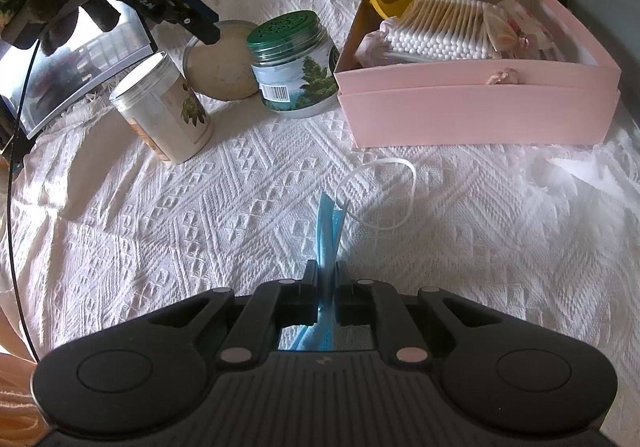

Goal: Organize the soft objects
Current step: 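Carry the beige pouch with left and the mask with right over the pink box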

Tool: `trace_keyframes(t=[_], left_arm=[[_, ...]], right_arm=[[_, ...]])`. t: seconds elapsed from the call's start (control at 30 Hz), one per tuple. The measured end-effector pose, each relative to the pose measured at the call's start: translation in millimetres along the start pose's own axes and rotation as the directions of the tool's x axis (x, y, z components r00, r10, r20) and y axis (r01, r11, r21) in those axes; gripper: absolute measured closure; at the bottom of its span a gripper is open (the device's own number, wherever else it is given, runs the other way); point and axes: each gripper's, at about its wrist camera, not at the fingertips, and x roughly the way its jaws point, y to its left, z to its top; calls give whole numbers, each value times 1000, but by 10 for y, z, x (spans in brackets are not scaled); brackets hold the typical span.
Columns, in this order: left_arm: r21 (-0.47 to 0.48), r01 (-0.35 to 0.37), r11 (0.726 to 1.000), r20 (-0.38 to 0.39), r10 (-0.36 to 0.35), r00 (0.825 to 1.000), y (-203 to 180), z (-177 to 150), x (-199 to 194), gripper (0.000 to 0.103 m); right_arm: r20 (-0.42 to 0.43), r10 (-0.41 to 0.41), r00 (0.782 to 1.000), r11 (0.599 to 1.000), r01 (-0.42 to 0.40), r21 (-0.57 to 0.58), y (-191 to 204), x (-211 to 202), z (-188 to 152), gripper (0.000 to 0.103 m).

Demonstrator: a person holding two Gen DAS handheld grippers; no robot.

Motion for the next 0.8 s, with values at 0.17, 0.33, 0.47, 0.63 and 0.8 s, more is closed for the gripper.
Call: trace_keyframes(t=[0.17, 0.33, 0.47, 0.63, 0.8], left_arm=[[-6, -18, 1000, -2, 18, 1000, 3, -5, 0, 67], [-7, -21, 1000, -10, 21, 1000, 22, -16, 24, 67], [-23, -31, 999, 7, 31, 999, 27, 12, 35, 66], [-21, -66, 998, -11, 66, 998, -21, 30, 215, 61], [-38, -78, 996, -32, 76, 997, -21, 51, 373, 58]], right_arm=[[1, -2, 1000, 1000, 2, 1, 6, 1, -1, 96], [0, -2, 1000, 1000, 2, -2, 2, -2, 1, 96], [1, -2, 1000, 1000, 2, -4, 4, -1, 1, 96], [3, -7, 1000, 1000, 7, -8, 18, -2, -4, 96], [-3, -9, 1000, 999, 9, -36, 87, -29, -37, 87]])
